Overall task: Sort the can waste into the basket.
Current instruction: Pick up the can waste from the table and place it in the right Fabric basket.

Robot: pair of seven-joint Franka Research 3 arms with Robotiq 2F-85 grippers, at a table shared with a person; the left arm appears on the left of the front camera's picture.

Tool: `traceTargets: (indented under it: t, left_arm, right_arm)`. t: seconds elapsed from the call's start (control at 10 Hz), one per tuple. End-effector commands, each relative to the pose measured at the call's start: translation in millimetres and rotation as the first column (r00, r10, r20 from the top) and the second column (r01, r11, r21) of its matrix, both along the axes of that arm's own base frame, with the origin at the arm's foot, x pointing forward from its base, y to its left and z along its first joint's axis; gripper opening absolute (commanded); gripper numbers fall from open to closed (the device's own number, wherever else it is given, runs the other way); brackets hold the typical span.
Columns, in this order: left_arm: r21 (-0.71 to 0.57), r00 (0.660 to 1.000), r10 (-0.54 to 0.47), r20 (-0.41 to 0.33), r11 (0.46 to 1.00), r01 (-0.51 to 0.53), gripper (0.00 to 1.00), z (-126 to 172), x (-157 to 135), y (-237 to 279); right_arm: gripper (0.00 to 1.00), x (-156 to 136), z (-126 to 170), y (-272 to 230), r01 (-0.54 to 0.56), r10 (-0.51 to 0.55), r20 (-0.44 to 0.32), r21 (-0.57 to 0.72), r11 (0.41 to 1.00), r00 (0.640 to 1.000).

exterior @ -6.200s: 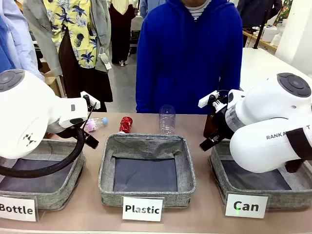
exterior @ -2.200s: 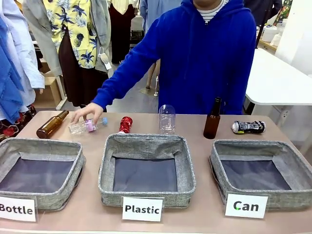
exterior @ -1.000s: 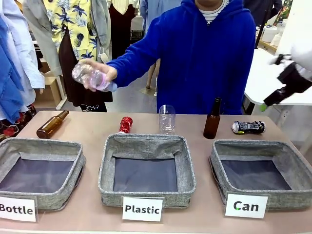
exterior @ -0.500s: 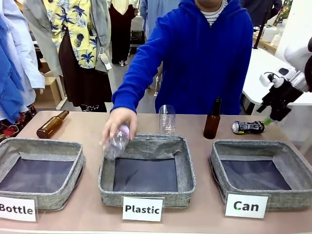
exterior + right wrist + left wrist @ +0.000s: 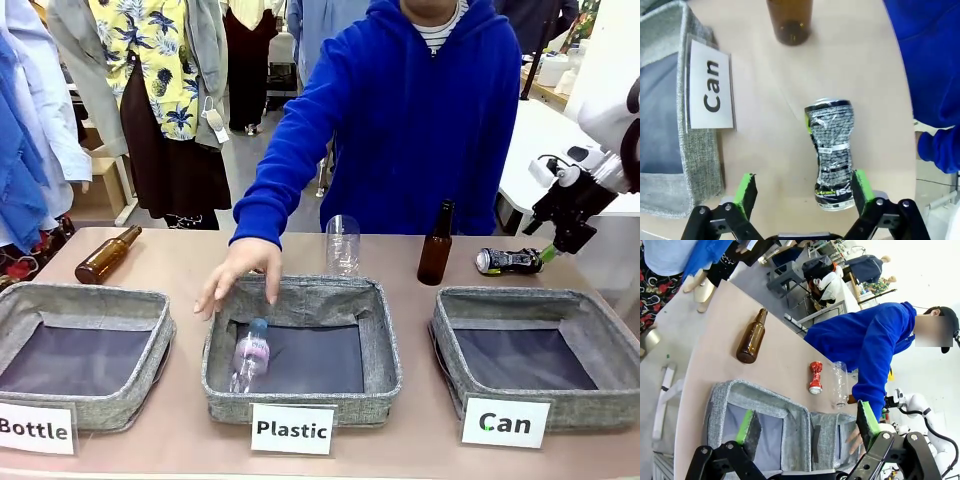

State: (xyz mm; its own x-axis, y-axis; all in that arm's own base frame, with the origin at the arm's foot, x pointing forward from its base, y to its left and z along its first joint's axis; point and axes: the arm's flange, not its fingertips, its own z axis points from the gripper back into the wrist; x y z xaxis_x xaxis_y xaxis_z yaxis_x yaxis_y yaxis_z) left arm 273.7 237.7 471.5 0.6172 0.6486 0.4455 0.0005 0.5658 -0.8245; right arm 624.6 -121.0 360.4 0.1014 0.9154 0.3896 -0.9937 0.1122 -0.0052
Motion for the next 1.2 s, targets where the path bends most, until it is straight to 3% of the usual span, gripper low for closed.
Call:
traceTargets:
  t: [0.0, 0.5, 0.9, 1.1]
  left_arm:
    - [0.004, 1.0, -0.005, 0.03, 1.0, 0.005, 1.0, -2, 2, 2]
    - [0.004, 1.0, -0.005, 0.03, 1.0, 0.005, 1.0, -2, 2, 2]
    - [0.004, 1.0, -0.005, 0.03, 1.0, 0.005, 1.0, -2, 2, 2]
    - [0.004, 1.0, -0.005, 0.03, 1.0, 0.005, 1.0, -2, 2, 2]
  right_arm:
    - [1.0, 6, -11, 14, -0.01, 0.008, -0.046, -0.041, 0.999, 0.999]
    - [1.0, 11, -58, 45, -0.048, 0.044, -0.038, -0.103, 0.994, 0.998]
    - [1.0, 11, -64, 48, -0.06, 0.052, -0.067, -0.11, 0.992, 0.996]
    - [1.0, 14, -57, 44, 0.013, -0.011, 0.027, -0.082, 0.997, 1.0]
